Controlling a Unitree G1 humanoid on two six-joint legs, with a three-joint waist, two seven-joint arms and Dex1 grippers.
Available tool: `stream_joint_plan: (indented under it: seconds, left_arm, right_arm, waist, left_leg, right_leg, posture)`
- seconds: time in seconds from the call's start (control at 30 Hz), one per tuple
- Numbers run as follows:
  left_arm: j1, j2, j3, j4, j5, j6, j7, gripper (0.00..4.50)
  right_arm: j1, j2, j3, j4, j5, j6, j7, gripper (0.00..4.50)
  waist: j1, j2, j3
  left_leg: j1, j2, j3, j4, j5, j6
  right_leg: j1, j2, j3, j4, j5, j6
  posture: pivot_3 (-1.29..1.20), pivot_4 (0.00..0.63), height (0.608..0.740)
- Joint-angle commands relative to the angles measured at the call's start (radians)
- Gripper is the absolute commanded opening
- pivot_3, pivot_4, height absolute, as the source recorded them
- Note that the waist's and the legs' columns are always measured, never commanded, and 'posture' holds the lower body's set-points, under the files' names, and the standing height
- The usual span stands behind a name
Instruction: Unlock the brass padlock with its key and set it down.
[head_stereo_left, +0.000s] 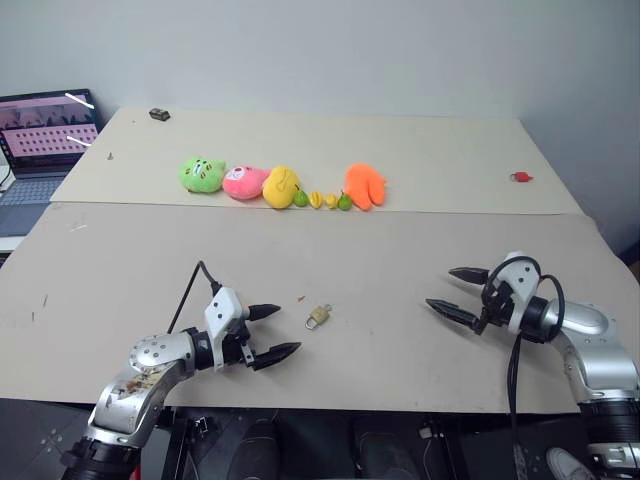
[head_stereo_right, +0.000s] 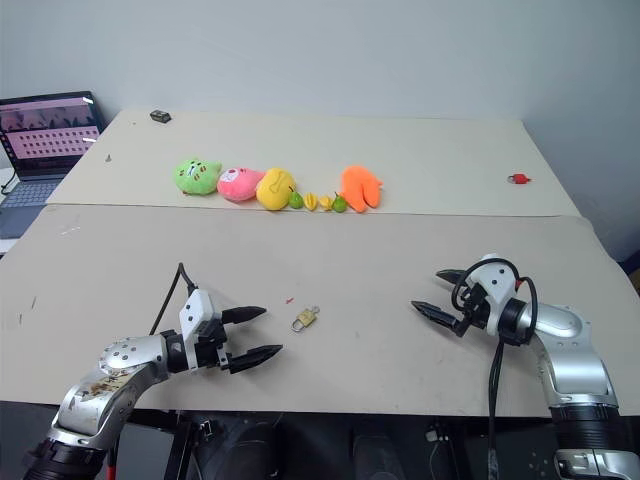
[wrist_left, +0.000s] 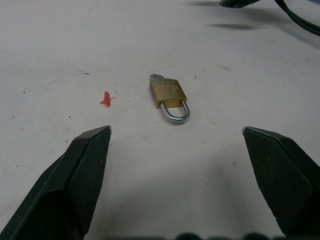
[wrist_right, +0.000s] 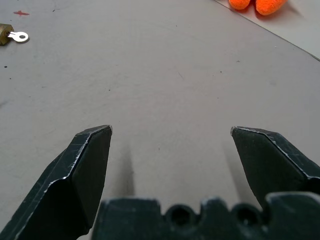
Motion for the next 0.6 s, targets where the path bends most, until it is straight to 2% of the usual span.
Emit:
stream_joint_plan:
  seconds: [0.03,0.13,0.27,0.47,0.6]
  left_arm:
    - [-0.047,-0.021,-0.045,0.031,0.04,-0.042,-0.002,4.48]
    - [-0.141,-0.065,-0.133,0.148,0.158,-0.084,0.043,4.48]
    - [-0.215,-0.136,-0.17,0.259,0.229,-0.139,0.101,4.48]
    - [-0.281,-0.194,-0.182,0.337,0.249,-0.128,0.11,4.48]
    - [-0.301,-0.208,-0.186,0.321,0.219,-0.043,0.086,4.48]
  right_arm:
    - [0.003,-0.012,-0.037,-0.058,0.027,0.013,-0.008,4.5]
    - [0.014,-0.014,-0.047,-0.107,0.042,0.034,-0.016,4.5]
    - [0.024,-0.004,-0.046,-0.145,0.046,0.053,-0.033,4.5]
    - [0.056,-0.006,-0.05,-0.184,0.056,0.064,-0.051,4.5]
    - [0.071,-0.013,-0.061,-0.199,0.063,0.07,-0.058,4.5]
  waist:
    - [0.0,0.0,0.0]
    - [0.014,0.001,-0.001]
    - [0.023,0.002,-0.001]
    - [0.028,0.002,-0.002]
    - [0.03,0.004,-0.003]
  left_leg:
    - [0.0,0.0,0.0,0.0,0.0,0.0]
    - [0.0,-0.001,0.0,0.001,0.0,0.0]
    - [0.0,-0.001,0.0,0.002,0.0,0.0]
    - [0.001,-0.001,0.0,0.002,0.0,0.0]
    - [0.003,-0.001,0.0,0.002,0.0,0.0]
  right_leg:
    - [0.0,0.0,0.0,0.0,0.0,0.0]
    - [0.001,0.0,0.0,0.0,0.0,0.001]
    - [0.002,0.0,0.0,0.0,0.001,0.001]
    - [0.003,0.0,0.0,0.0,0.001,0.001]
    - [0.005,0.0,0.0,0.0,0.001,0.002]
  posture:
    - [0.0,0.15,0.717]
    - [0.0,0.15,0.717]
    - [0.0,0.15,0.717]
    - [0.0,0.15,0.717]
    - [0.0,0.15,0.717]
